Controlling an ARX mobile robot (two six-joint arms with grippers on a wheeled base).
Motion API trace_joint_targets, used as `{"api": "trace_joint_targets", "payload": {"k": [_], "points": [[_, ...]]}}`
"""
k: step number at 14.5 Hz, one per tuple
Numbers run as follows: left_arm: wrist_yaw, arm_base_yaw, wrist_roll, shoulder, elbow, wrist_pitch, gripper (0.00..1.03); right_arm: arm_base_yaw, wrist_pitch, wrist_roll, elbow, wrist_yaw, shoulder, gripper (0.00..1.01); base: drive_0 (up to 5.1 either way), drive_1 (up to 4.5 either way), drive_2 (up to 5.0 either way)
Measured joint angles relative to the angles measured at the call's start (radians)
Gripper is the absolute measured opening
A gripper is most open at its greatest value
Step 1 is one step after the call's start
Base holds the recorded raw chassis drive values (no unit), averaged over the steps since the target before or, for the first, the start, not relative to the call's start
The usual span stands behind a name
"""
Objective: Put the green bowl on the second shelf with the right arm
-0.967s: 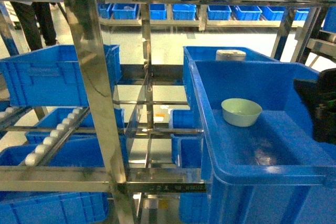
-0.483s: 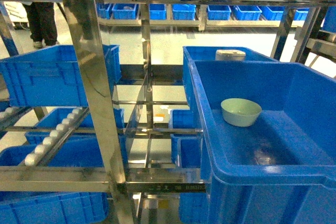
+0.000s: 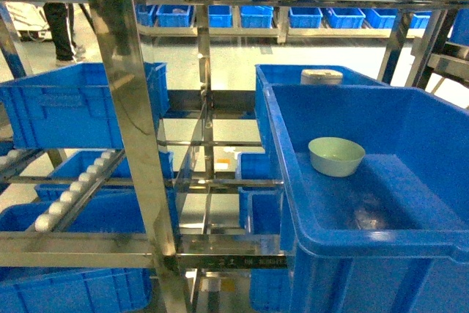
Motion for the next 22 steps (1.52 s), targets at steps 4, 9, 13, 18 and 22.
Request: {"api": "trace_joint_targets", "payload": {"k": [4, 9, 13, 18, 22], "points": [[0.000, 0.000, 0.000, 0.000, 0.000, 0.000, 0.98, 0.000, 0.031, 0.001, -0.063, -0.001, -0.053, 0.08, 0.0, 0.00, 0.0], [0.000, 0.000, 0.000, 0.000, 0.000, 0.000, 0.98, 0.000, 0.054, 0.003, -0.147, -0.001, -0.110, 0.02, 0.0, 0.00, 0.0], [0.000, 0.000, 0.000, 0.000, 0.000, 0.000, 0.98, 0.000, 0.060, 0.003, -0.186, -0.001, -0.137, 0.02, 0.0, 0.00, 0.0], [0.000, 0.000, 0.000, 0.000, 0.000, -0.001, 0.98, 0.000, 0.062, 0.003, -0.226, -0.001, -0.180, 0.02, 0.0, 0.00, 0.0], [0.000, 0.000, 0.000, 0.000, 0.000, -0.001, 0.98, 0.000, 0.063, 0.003, -0.226, -0.001, -0.180, 0.35, 0.0, 0.00, 0.0]]}}
